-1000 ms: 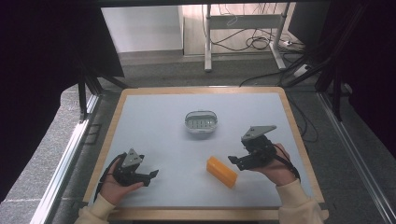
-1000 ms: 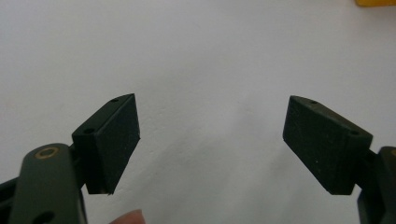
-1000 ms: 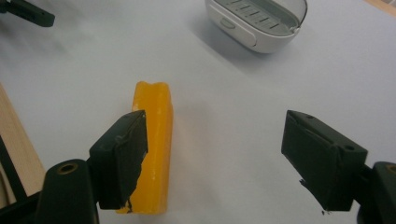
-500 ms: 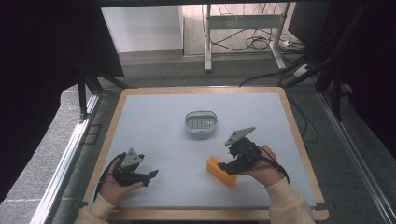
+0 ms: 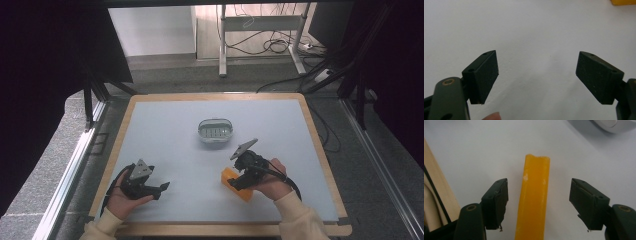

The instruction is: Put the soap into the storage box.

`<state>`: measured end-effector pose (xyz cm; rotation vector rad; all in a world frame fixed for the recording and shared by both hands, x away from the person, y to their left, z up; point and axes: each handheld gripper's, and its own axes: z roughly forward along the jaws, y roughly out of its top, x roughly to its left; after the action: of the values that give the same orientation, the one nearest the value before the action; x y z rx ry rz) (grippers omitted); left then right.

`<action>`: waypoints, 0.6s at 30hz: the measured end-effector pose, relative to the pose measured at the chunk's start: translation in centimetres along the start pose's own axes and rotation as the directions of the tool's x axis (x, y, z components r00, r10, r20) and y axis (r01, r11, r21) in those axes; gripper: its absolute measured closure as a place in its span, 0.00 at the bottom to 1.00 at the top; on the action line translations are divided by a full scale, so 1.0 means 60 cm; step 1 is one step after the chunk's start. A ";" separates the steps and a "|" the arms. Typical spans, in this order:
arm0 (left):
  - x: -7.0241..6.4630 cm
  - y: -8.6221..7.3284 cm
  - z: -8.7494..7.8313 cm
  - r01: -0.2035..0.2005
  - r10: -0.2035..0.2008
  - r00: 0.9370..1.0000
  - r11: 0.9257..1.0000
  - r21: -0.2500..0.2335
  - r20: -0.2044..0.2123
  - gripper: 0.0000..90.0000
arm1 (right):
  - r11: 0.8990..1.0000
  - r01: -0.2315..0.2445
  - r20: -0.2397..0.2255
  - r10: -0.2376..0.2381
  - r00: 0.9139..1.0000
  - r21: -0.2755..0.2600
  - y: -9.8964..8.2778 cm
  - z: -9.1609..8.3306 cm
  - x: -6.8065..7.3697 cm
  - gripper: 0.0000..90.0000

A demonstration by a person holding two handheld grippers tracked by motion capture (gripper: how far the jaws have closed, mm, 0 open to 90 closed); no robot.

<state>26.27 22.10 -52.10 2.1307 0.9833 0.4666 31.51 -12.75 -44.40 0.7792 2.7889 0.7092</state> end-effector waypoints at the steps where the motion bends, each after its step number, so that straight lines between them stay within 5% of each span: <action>1: 0.000 0.000 0.000 -0.001 0.001 1.000 1.000 0.001 0.001 0.21 | 1.000 0.001 0.001 -0.001 1.000 0.004 -0.001 0.003 0.000 0.36; 18: 0.000 0.000 0.001 -0.015 0.015 1.000 1.000 0.007 0.000 0.20 | 0.987 -0.033 0.024 0.030 0.999 0.156 0.000 0.057 0.011 0.51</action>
<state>26.29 22.10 -52.14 2.1455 0.9708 0.4708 31.87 -11.04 -47.39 0.8547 2.8452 0.4876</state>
